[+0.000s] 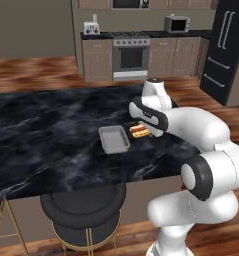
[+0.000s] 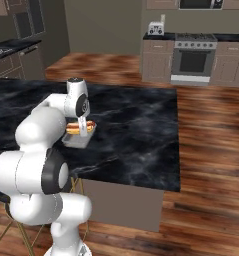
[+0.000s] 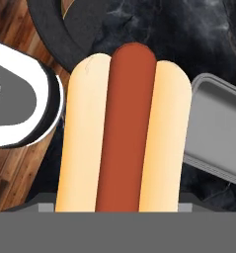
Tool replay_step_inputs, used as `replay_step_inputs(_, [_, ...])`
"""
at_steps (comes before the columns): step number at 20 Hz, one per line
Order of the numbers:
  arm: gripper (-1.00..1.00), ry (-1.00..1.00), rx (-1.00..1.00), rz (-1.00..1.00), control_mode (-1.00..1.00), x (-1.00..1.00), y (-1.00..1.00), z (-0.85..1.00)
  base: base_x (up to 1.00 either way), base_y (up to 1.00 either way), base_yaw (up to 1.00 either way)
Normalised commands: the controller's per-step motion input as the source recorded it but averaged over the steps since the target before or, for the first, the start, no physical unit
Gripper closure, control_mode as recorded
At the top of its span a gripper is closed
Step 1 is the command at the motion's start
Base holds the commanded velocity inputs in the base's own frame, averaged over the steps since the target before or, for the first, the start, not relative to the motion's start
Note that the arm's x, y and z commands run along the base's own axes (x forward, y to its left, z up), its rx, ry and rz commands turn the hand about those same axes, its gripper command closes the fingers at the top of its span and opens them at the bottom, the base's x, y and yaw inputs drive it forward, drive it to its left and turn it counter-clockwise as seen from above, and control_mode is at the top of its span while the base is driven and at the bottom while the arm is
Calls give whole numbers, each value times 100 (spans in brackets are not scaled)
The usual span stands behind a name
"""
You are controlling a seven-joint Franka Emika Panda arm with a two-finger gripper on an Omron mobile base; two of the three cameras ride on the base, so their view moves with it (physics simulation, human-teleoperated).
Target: Place one cooked food and one vegetable from the large plate to each tupperware container.
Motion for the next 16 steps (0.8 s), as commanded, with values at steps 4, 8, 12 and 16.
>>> replay_step_inputs(4, [100,0,0,0,-100,0,0,0,8,3,0])
replay_step_inputs(8, [100,0,0,0,-100,0,7,0,0,0,0])
replay_step_inputs(12, [100,-8,3,-17,-100,0,66,-11,0,0,0])
replay_step_inputs(16, [100,0,2,-59,-100,51,69,-41,0,0,0])
